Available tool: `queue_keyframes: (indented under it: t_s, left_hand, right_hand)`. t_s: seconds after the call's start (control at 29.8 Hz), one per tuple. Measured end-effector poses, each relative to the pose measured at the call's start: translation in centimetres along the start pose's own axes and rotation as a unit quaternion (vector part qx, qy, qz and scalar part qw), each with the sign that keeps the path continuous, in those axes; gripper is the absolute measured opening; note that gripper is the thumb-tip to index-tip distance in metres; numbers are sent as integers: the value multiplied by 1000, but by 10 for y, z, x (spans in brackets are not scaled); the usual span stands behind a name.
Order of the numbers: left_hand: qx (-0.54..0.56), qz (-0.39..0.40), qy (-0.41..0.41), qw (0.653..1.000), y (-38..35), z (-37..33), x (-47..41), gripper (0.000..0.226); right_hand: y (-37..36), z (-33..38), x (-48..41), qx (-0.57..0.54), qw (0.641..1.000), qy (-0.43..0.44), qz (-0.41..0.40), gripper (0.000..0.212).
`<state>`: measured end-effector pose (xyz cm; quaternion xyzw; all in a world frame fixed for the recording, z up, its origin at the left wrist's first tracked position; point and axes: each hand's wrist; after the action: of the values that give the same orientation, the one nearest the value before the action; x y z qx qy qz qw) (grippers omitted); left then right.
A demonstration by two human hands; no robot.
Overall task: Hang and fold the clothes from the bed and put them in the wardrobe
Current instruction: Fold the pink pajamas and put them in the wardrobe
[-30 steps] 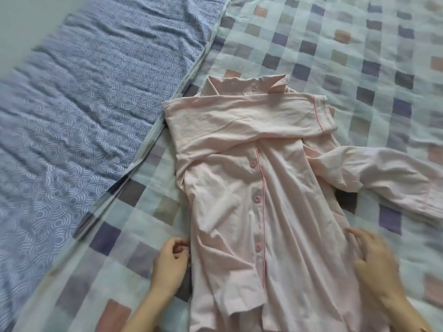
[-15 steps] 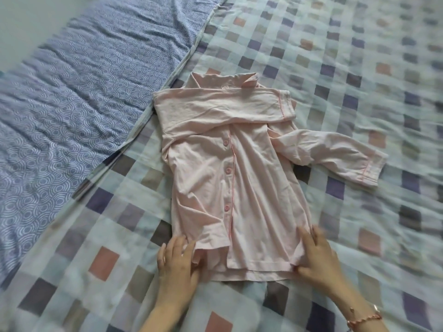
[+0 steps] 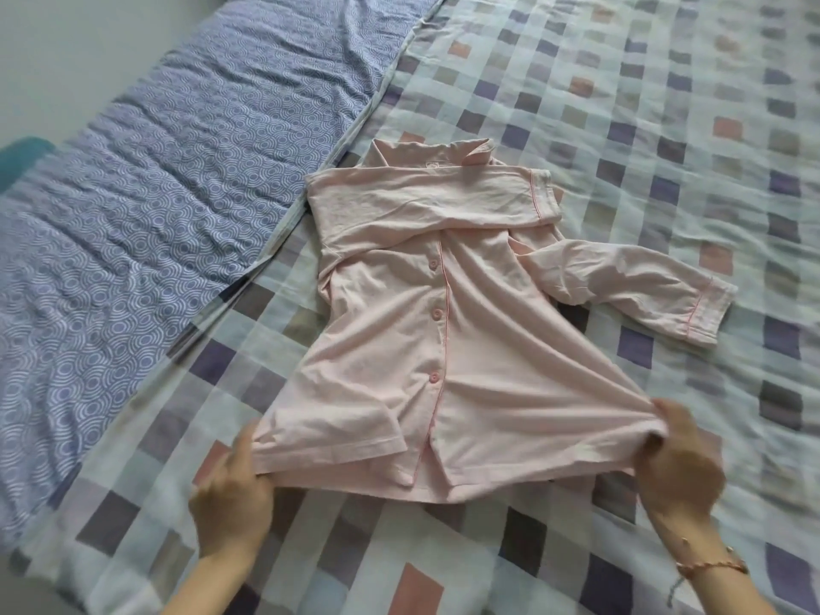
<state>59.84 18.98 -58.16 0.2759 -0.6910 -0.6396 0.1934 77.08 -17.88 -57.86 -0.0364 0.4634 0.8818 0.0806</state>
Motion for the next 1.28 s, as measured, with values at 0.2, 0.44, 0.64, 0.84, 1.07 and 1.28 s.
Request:
queue_keyframes:
  t_s: [0.2,0.44,0.64,0.84,1.07,1.28]
  left_hand:
    - [-15,141,172,975,10,39,22,48]
    - [-112,23,-149,982,-30,21,32,63]
    - [-54,40,-338,939,-43,-14,20,68]
    - [9,99,-423,901,-47,-34,32,79]
    - [-77,117,-401,905,-61,-37,32,67]
    - [-89,96,-444,886,-46,-55,12,17]
  right_hand:
    - [10,-29,46,36,992,-103,56,71]
    - [-37,-12,78,62,977,196,54,47]
    - [-80,33,95,2,907,377,186,37]
    - [-94,46,94,16,907,357,224,28]
    - [-79,51,79,-68,877,418,229,23]
    - [-76,57,79,-4,859,391,330,50]
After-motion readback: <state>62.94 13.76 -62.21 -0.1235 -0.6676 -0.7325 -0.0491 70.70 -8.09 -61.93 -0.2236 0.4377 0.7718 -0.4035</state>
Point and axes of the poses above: each hand's wrist, its own x-axis away from the middle knuckle, its own y-axis out of the back of the hand, z = x × y, and after that the axes turned 11 degrees about -x, right-handed
